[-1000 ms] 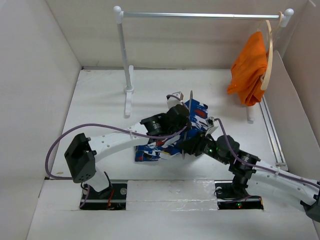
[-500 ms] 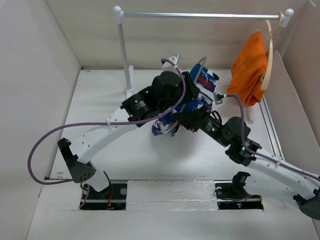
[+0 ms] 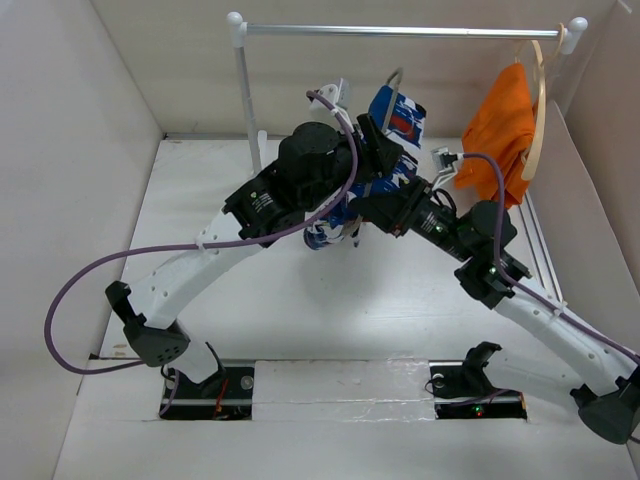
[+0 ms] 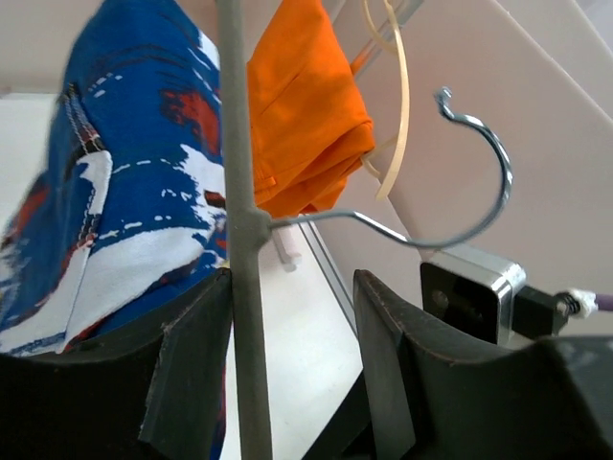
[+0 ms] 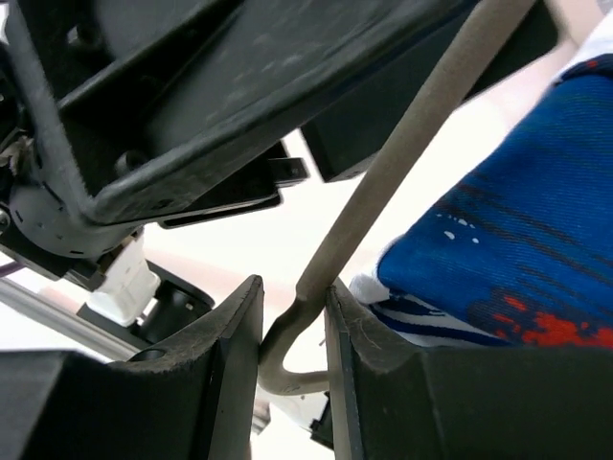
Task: Place the trousers on the hanger
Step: Hang the hanger with trousers onto the clothesline
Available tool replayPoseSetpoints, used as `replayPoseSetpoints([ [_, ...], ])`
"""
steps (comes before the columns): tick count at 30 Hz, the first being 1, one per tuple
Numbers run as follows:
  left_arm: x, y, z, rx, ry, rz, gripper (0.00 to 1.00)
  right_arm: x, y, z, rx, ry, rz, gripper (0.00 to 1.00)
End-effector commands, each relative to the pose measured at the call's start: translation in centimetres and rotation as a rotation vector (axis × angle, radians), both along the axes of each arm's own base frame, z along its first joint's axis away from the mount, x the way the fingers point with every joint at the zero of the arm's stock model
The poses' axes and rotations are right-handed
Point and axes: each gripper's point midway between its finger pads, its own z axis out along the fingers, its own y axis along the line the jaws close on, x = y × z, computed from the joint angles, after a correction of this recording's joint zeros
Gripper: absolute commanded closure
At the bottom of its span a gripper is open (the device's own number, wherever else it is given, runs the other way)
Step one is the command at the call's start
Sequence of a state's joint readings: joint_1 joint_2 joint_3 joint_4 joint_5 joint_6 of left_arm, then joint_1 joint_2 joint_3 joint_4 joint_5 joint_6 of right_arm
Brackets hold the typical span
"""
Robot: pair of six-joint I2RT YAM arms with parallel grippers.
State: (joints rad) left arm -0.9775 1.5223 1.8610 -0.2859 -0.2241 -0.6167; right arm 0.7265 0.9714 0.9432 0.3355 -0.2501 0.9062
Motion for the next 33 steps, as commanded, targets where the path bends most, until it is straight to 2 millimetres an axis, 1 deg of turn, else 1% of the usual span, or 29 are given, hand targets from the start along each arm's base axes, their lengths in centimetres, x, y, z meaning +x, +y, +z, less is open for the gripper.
replayPoseSetpoints([
  [1,-2.5,2.7,8.4,-0.159,-0.153,-0.025,0.52,-1.2,-2.4,6.8,0.082,-0.223,-0.014,1.00],
  [2,-2.4,2.8,8.1,-0.142,-0.149,-0.019,0.50,-1.3,-2.4,6.7,0.078,-0.224,-0.013,1.00],
  [3,-2.4,3.2,8.4,-0.142,-0.154,-0.005,0.47,-1.2,-2.9,6.8,0.075,-0.229,-0.024,1.00],
  [5,-2.4,4.0,8.5,-0.134,-0.167,0.013,0.41,-0.9,-3.0,6.3,0.063,-0.224,-0.026,1.00],
  [7,-2.4,4.7,8.9,-0.138,-0.182,0.038,0.37,-0.6,-3.1,6.0,0.057,-0.218,-0.029,1.00],
  [9,-2.4,5.5,9.5,-0.136,-0.201,0.061,0.36,-0.4,-3.1,5.9,0.049,-0.221,-0.030,1.00],
  [10,-2.3,5.7,9.6,-0.135,-0.206,0.067,0.36,0.1,-3.2,5.8,0.045,-0.219,-0.041,1.00],
  [13,-2.2,6.2,9.7,-0.125,-0.214,0.088,0.35,0.1,-3.1,6.1,0.053,-0.232,-0.037,1.00],
  [15,-2.0,6.2,9.5,-0.115,-0.212,0.097,0.35,0.4,-3.3,6.1,0.059,-0.234,-0.046,1.00],
  [18,-1.9,6.7,9.1,-0.104,-0.205,0.116,0.35,0.6,-3.9,6.9,0.097,-0.255,-0.060,1.00],
  [20,-1.9,7.5,8.8,-0.097,-0.200,0.143,0.36,1.4,-5.3,8.7,0.122,-0.299,-0.108,1.00],
  [21,-1.9,7.7,8.7,-0.095,-0.199,0.151,0.36,1.6,-5.1,8.5,0.118,-0.293,-0.107,1.00],
  [22,-1.9,7.9,8.5,-0.092,-0.196,0.154,0.36,2.1,-5.8,9.2,0.129,-0.311,-0.129,1.00],
  [23,-2.0,8.2,8.0,-0.085,-0.188,0.159,0.36,2.1,-6.3,10.2,0.141,-0.331,-0.138,1.00],
  [25,-2.1,8.5,7.2,-0.083,-0.172,0.170,0.36,3.1,-6.9,10.9,0.141,-0.346,-0.168,1.00],
  [26,-2.2,8.9,6.3,-0.074,-0.159,0.176,0.37,3.7,-7.9,11.9,0.142,-0.366,-0.202,1.00],
  [27,-2.2,9.3,6.0,-0.075,-0.153,0.188,0.37,4.1,-8.3,12.3,0.145,-0.372,-0.218,1.00],
  [28,-2.4,9.6,5.8,-0.087,-0.148,0.192,0.38,5.0,-8.6,12.3,0.143,-0.369,-0.235,1.00],
  [29,-2.6,10.0,5.1,-0.084,-0.142,0.195,0.38,5.9,-9.6,12.6,0.139,-0.374,-0.274,1.00],
  [30,-2.7,10.3,4.7,-0.080,-0.135,0.204,0.38,6.4,-10.2,13.1,0.140,-0.380,-0.293,1.00],
  [31,-2.7,10.5,4.2,-0.071,-0.127,0.207,0.38,7.3,-10.6,13.1,0.145,-0.370,-0.309,1.00],
  [32,-2.9,10.7,3.4,-0.063,-0.115,0.206,0.38,8.4,-11.8,13.3,0.147,-0.375,-0.355,1.00],
  [33,-3.0,10.8,2.9,-0.058,-0.105,0.206,0.38,8.8,-12.4,13.7,0.153,-0.381,-0.371,1.00],
])
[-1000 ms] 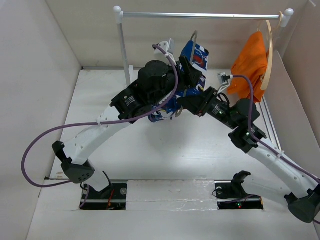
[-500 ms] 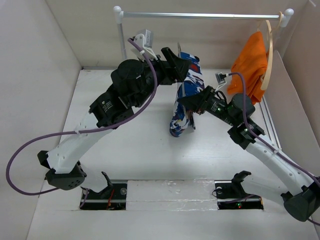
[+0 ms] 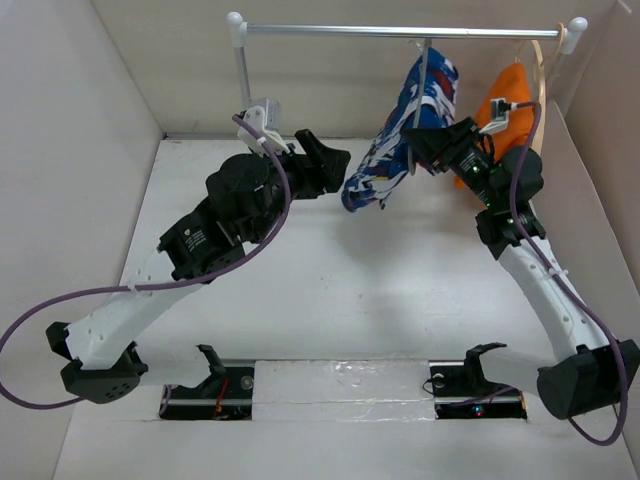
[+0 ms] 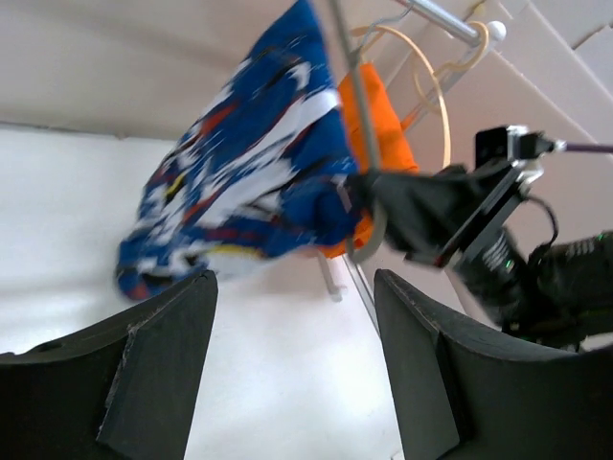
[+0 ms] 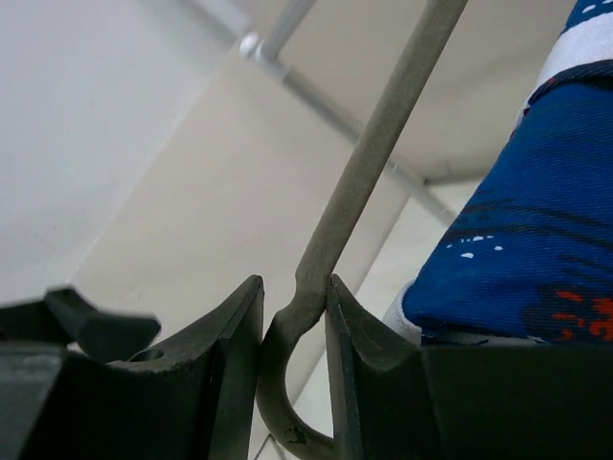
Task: Place the trousers on the hanger
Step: Hang the hanger with trousers onto the clothesline
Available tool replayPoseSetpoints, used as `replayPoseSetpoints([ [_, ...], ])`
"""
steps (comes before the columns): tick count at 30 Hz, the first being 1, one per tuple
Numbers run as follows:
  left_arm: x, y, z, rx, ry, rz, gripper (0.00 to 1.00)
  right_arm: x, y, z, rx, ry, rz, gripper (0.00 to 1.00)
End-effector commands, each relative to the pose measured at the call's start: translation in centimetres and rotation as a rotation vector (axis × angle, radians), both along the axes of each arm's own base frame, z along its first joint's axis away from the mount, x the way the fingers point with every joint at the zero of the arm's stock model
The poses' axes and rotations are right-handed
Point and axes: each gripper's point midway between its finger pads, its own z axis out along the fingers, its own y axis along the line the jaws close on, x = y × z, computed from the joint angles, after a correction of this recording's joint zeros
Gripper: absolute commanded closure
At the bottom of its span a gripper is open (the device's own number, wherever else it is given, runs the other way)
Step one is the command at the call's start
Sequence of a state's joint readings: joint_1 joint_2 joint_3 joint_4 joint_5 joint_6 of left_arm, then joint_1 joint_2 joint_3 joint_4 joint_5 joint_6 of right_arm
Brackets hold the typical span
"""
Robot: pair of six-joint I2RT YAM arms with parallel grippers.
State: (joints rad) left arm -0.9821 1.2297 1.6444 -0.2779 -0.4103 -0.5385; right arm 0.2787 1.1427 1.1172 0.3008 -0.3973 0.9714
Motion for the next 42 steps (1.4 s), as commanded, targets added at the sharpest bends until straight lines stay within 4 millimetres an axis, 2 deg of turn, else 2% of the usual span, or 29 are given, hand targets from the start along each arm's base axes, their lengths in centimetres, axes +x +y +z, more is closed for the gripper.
replayPoseSetpoints([
  [1,-0.8,1.6,0.6,-0.055,-0.003,0.022,0.38,-3.0,-3.9,12.5,0.110,-0.451,-0.103,1.00],
  [3,-1.2,1.9,-1.2,-0.041,0.024,0.015,0.38,-0.2,-5.2,12.4,0.122,-0.437,-0.157,1.00],
  [4,-1.3,1.9,-1.2,-0.048,0.028,0.014,0.38,-0.5,-5.6,13.2,0.135,-0.456,-0.167,1.00],
  [5,-1.5,2.0,-2.1,-0.039,0.038,0.008,0.38,1.0,-5.5,12.5,0.142,-0.435,-0.168,1.00],
  [7,-1.8,2.1,-2.9,-0.035,0.057,0.003,0.38,1.8,-6.5,13.7,0.183,-0.472,-0.184,1.00],
  [8,-1.9,2.3,-3.4,-0.030,0.066,0.000,0.38,3.2,-6.3,13.1,0.194,-0.455,-0.181,1.00],
  [11,-2.2,2.5,-4.8,-0.013,0.093,-0.004,0.38,4.4,-7.0,14.0,0.222,-0.480,-0.193,1.00],
  [12,-2.3,2.5,-5.1,-0.006,0.099,-0.004,0.38,5.6,-7.1,13.3,0.226,-0.461,-0.200,1.00],
  [14,-2.5,2.7,-6.0,0.001,0.115,-0.006,0.38,6.3,-7.6,13.4,0.243,-0.463,-0.214,1.00],
  [19,-2.8,3.0,-8.3,0.031,0.150,-0.002,0.37,8.5,-7.7,10.5,0.204,-0.372,-0.250,1.00],
  [23,-2.8,3.0,-11.7,0.084,0.205,0.007,0.34,9.3,-7.7,7.9,0.179,-0.319,-0.268,0.98],
  [24,-2.8,3.0,-12.2,0.092,0.212,0.007,0.34,9.5,-7.7,7.3,0.161,-0.306,-0.273,0.87],
  [26,-2.8,3.0,-13.1,0.105,0.223,0.008,0.32,9.7,-7.8,6.8,0.131,-0.293,-0.270,0.74],
  [27,-2.8,3.0,-13.3,0.107,0.228,0.009,0.31,9.9,-7.7,6.2,0.101,-0.276,-0.272,0.61],
  [29,-2.7,2.9,-13.9,0.117,0.236,0.012,0.30,9.5,-7.4,6.6,0.057,-0.281,-0.263,0.49],
  [30,-2.7,2.9,-14.0,0.120,0.240,0.012,0.30,9.8,-7.4,5.8,0.008,-0.252,-0.275,0.41],
  [33,-2.6,2.8,-14.2,0.129,0.245,0.016,0.29,9.7,-8.0,6.0,-0.030,-0.252,-0.290,0.28],
  [38,-2.3,3.0,-13.4,0.122,0.232,0.031,0.29,9.9,-7.4,4.9,-0.068,-0.228,-0.227,0.14],
  [39,-2.3,3.0,-13.2,0.120,0.228,0.035,0.29,9.9,-7.0,4.6,-0.094,-0.209,-0.203,0.14],
  [41,-2.2,3.2,-12.6,0.119,0.223,0.047,0.29,9.6,-7.6,4.6,-0.151,-0.217,-0.246,0.17],
  [42,-2.2,3.3,-12.5,0.121,0.222,0.047,0.29,9.5,-7.7,3.6,-0.214,-0.189,-0.269,0.19],
])
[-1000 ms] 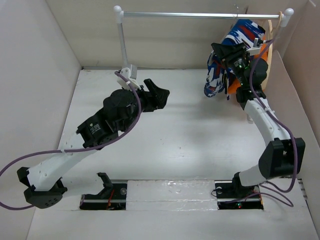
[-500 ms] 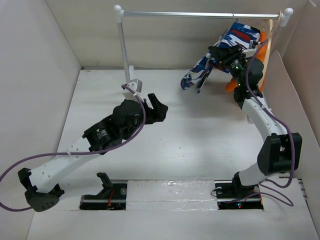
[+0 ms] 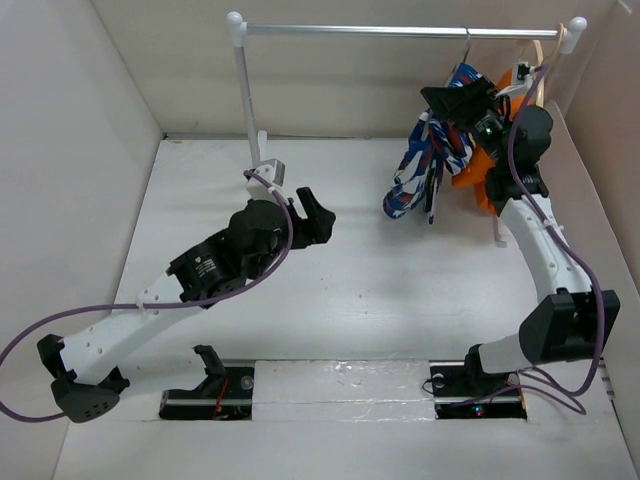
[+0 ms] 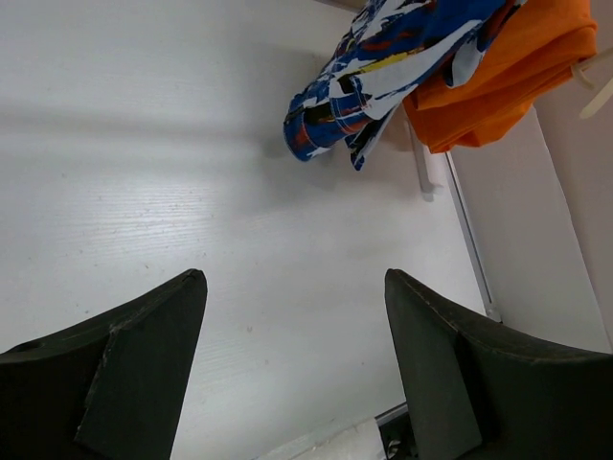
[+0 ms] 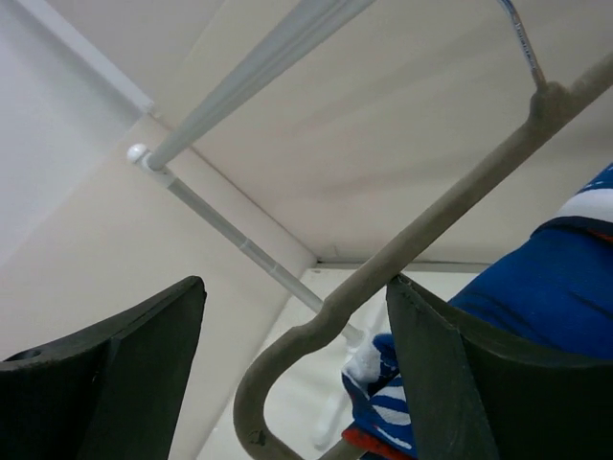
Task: Place the trousers on the hanger
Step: Hang the hanger with trousers onto the clothesline
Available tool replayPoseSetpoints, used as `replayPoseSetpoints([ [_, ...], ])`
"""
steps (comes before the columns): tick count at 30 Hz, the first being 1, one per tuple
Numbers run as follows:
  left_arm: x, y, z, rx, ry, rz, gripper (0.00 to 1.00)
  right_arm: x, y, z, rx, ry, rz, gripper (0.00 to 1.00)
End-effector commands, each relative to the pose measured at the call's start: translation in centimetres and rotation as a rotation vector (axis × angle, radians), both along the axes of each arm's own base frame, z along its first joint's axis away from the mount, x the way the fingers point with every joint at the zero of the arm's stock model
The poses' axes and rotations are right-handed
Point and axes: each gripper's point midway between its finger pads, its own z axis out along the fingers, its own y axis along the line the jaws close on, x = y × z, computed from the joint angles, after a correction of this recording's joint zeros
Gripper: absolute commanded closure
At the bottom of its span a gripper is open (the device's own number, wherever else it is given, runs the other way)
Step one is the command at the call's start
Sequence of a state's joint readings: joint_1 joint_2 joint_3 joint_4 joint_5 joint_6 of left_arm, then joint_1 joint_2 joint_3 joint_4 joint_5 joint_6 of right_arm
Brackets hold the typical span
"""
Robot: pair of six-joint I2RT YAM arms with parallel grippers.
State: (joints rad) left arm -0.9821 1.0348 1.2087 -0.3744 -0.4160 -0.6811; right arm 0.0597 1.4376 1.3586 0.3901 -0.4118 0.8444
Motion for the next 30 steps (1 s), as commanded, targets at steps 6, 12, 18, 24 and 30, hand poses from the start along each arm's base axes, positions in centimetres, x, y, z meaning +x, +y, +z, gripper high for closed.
replayPoseSetpoints([
  [6,0.5,0.7,3.3,-0.031,-0.048,0.044,0.25,-4.6,-2.3,2.1,-0.276,-0.054,-0.151,0.09],
  [12,1.5,-0.9,1.9,0.032,-0.009,0.042,0.18,-8.2,-5.4,3.0,-0.437,-0.061,-0.267,0.00],
  [18,3.2,-2.7,-2.2,0.031,0.114,-0.033,0.16,-11.8,-5.7,1.5,-0.638,-0.084,-0.244,0.00],
  [24,3.8,-0.9,-5.3,-0.023,0.153,-0.039,0.15,-17.9,-2.8,-4.6,-0.812,-0.139,-0.083,0.00],
  [30,1.0,0.5,-10.7,0.024,0.253,-0.078,0.14,-23.7,-4.3,-15.8,-0.962,0.023,-0.012,0.00],
])
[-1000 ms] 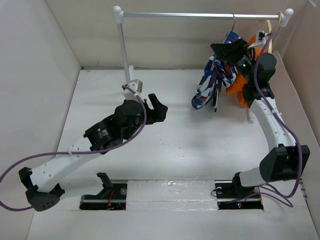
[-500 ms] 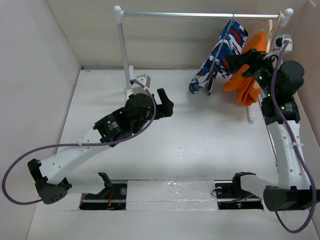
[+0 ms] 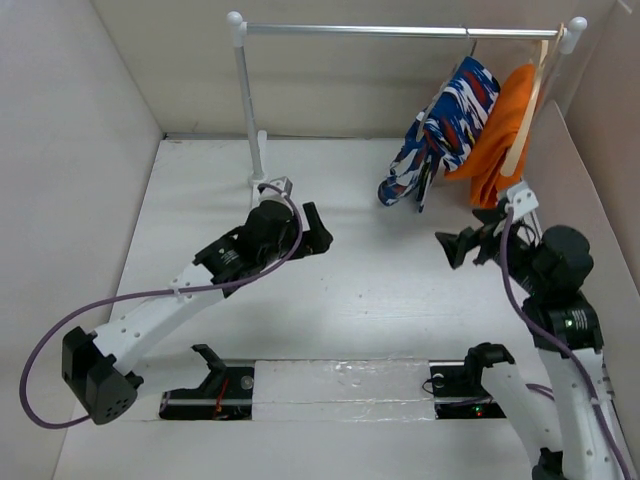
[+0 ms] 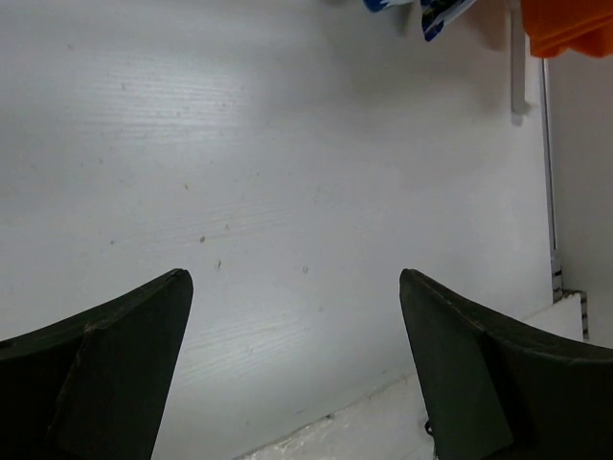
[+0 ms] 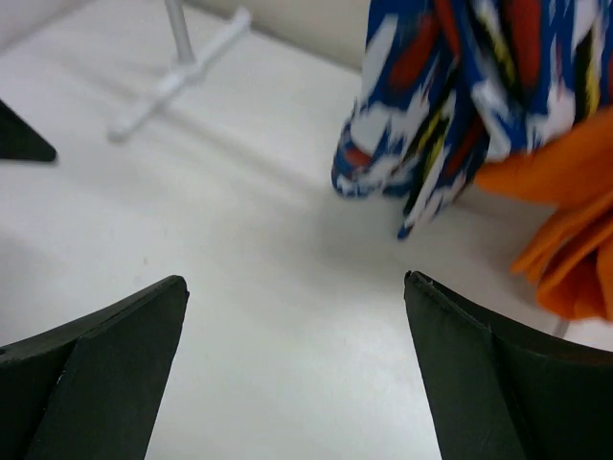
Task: Place the trousers on the hanger
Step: Hang the hanger with trousers onto the clothesline
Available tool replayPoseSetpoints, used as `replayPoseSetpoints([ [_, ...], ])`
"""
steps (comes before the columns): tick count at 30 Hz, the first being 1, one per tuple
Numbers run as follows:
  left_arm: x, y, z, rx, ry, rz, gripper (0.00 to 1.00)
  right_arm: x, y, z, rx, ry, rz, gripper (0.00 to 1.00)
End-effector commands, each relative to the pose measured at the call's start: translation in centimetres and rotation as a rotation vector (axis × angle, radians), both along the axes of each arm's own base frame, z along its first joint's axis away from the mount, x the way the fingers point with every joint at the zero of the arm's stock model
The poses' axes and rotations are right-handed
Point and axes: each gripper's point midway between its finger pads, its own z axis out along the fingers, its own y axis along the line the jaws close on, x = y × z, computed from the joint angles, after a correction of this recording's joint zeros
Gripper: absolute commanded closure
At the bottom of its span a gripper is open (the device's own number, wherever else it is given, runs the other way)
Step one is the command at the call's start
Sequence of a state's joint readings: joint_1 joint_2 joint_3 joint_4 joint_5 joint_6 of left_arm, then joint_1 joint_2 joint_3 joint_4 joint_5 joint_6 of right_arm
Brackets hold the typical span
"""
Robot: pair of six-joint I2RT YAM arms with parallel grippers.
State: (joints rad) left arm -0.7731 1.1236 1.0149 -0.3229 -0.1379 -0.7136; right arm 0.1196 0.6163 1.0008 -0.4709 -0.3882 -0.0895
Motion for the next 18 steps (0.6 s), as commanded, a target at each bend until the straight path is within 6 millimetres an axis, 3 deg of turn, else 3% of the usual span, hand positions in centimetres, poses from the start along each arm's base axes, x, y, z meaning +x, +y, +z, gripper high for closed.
replayPoseSetpoints([
  [1,-1.8,-0.1,-0.9,-0.058,0.028,-0.039,0.14,-2.9,-1.0,-6.4,-0.131,0.119,0.003,0.00],
  [2,-2.6,0.4,-2.5,-0.051,0.058,-0.045,0.15,-3.3,-1.1,-8.4,-0.140,0.158,0.008,0.00],
  [3,-3.0,0.5,-3.1,-0.056,0.072,-0.045,0.15,-4.4,-1.1,-9.2,-0.139,0.157,0.017,0.00],
  [6,-4.8,1.2,-5.1,-0.115,0.105,-0.046,0.17,-5.3,-1.0,-12.6,-0.131,0.208,0.029,0.00],
  [9,-4.8,1.3,-4.3,-0.147,0.078,-0.040,0.17,-5.1,-0.9,-13.5,-0.129,0.237,0.029,0.00],
  [12,-4.2,1.2,-2.0,-0.164,0.015,-0.043,0.18,-4.1,-0.8,-12.4,-0.132,0.226,0.030,0.00],
  [13,-4.0,1.2,-1.5,-0.162,0.001,-0.046,0.18,-3.6,-0.8,-10.9,-0.137,0.187,0.029,0.00],
  [16,-3.4,1.2,0.1,-0.147,-0.033,-0.040,0.18,-2.3,-0.9,-9.2,-0.168,0.174,0.028,0.00],
  [17,-3.3,1.2,0.5,-0.147,-0.038,-0.037,0.18,-2.1,-0.8,-7.2,-0.169,0.136,0.030,0.00],
  [18,-3.0,1.4,1.6,-0.156,-0.059,-0.023,0.17,-1.6,-0.7,-6.7,-0.174,0.137,0.034,0.00],
])
